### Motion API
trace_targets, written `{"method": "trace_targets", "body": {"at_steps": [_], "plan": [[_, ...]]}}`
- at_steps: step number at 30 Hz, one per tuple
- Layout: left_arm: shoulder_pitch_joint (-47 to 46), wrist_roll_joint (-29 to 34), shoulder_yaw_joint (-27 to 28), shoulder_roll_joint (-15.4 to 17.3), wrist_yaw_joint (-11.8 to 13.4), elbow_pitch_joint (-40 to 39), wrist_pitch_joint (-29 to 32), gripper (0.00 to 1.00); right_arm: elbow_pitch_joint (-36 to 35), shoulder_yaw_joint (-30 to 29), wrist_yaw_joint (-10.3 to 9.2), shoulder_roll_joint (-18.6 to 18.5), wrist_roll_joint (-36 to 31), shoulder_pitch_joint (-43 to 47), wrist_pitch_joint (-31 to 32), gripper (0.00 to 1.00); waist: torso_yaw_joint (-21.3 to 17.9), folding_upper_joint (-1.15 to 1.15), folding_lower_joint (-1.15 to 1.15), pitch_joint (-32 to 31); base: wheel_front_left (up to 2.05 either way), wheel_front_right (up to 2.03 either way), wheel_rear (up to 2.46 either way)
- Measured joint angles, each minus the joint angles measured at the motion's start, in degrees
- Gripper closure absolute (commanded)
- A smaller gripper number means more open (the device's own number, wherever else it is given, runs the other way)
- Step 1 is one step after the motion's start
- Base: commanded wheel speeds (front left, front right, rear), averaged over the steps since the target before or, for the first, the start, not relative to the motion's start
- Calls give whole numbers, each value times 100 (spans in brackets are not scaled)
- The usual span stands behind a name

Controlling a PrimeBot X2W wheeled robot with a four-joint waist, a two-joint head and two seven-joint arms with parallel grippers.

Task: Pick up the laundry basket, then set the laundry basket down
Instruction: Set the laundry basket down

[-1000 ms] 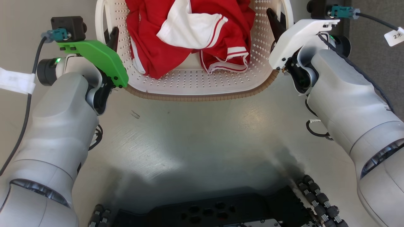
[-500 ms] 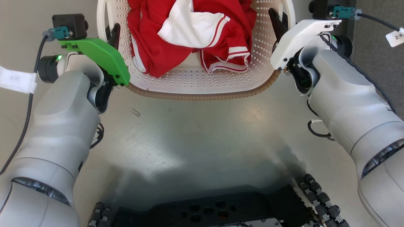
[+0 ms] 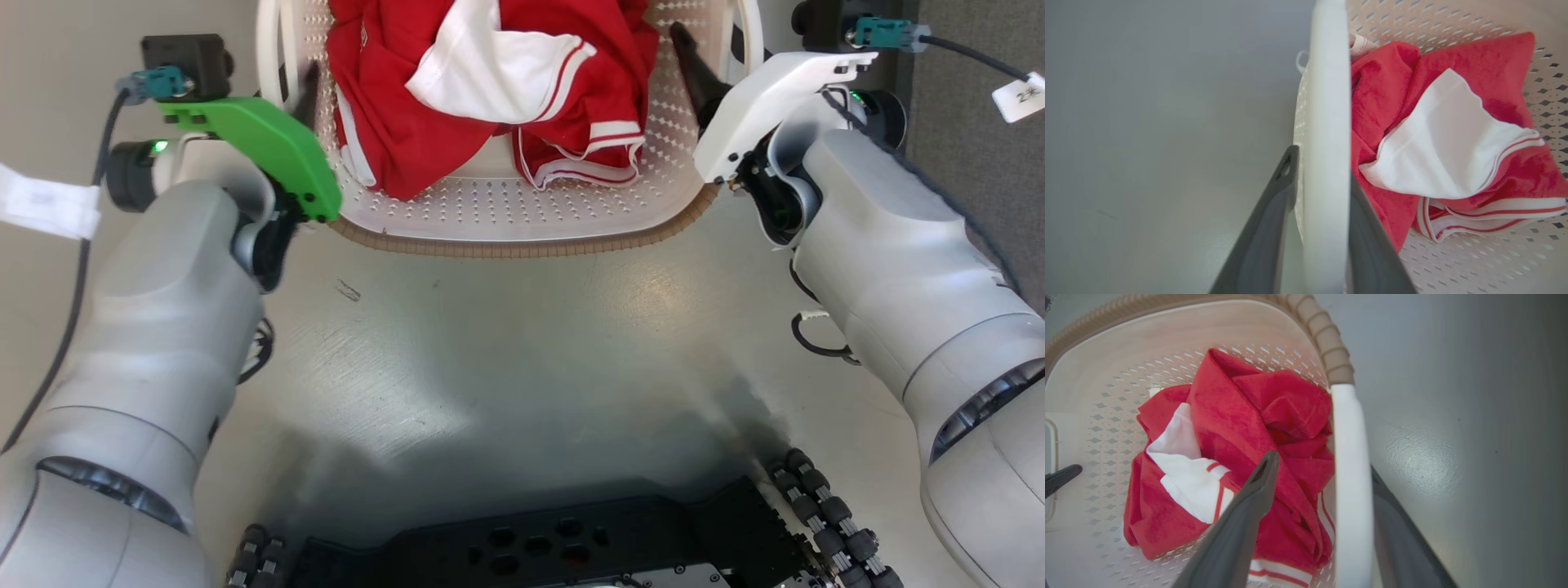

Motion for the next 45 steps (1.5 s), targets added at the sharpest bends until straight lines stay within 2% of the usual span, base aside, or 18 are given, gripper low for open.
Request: {"method": "trace_targets", "body": {"at_steps": [11,20,33,45], "plan": [[2,-78,-43,-82,0,-16,41,0,57,1,-35,24,1,-15,-4,0,-31,0,0,-89,0,0,0],[27,-51,-192,71,0,130,-19,0,97,1,-84,26,48,64,-49,0,-56,0,0,-338,0,0,0],[568,27,-400,90,0,121,-220,0,116,37,-87,30,111,426,-53,0,-137,0,0,-1015,0,0,0],[1097,22,-474,115,0,2,-321,0,130,91,-84,34,104,909,-55,0,-200,0,-1,-1983,0,0,0]]}}
